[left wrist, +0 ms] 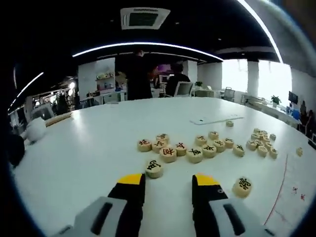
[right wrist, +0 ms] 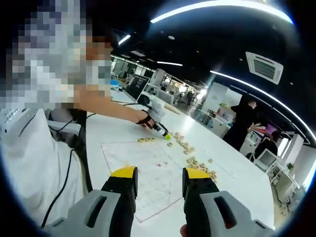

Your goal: Pick up the chess pieces one by one and place each piece onto its starting position on the chessboard, setting the pieces on their correct points until all the chess pieces are arranged in the starting layout

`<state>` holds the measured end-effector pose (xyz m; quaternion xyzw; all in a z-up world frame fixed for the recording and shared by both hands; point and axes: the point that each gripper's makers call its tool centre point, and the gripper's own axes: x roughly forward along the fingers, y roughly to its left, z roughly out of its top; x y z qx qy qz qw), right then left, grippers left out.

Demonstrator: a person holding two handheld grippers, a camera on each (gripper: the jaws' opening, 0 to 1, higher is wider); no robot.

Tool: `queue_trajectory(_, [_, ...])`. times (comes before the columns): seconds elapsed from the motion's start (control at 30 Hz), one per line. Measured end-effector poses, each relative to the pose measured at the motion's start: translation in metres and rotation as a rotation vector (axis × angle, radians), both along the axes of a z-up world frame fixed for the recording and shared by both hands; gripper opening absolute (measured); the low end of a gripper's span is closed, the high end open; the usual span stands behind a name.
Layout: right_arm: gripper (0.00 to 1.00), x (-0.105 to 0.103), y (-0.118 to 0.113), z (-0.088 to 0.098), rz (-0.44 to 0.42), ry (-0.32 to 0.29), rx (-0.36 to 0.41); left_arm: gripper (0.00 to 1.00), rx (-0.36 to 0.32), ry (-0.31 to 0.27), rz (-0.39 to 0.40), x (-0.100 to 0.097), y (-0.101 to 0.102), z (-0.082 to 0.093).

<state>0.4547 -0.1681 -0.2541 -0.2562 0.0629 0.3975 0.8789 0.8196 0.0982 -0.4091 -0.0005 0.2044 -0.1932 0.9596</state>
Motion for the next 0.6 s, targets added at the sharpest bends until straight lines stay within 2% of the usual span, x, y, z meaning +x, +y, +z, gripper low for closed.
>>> queue_trajectory(0.17, [0.37, -0.003, 0.004, 0.001, 0.018, -0.005, -0.006, 0.31, -0.003, -0.009, 0.043, 0.009, 0.008, 0.0])
queue_trajectory(0.23, [0.37, -0.003, 0.005, 0.001, 0.021, -0.008, -0.011, 0.2, 0.004, -0.013, 0.068, 0.013, 0.014, -0.001])
queue_trajectory(0.33, [0.37, -0.002, 0.003, 0.004, 0.011, -0.018, -0.001, 0.19, -0.032, -0.005, 0.07, 0.011, 0.018, 0.003])
queue_trajectory(0.47, [0.37, -0.001, 0.003, 0.004, 0.011, -0.018, 0.0, 0.19, -0.01, -0.008, 0.047, 0.009, 0.02, 0.006])
queue_trajectory(0.6, [0.37, 0.0, 0.003, 0.003, 0.008, -0.013, -0.005, 0.19, -0.003, -0.031, 0.001, -0.006, 0.015, 0.02])
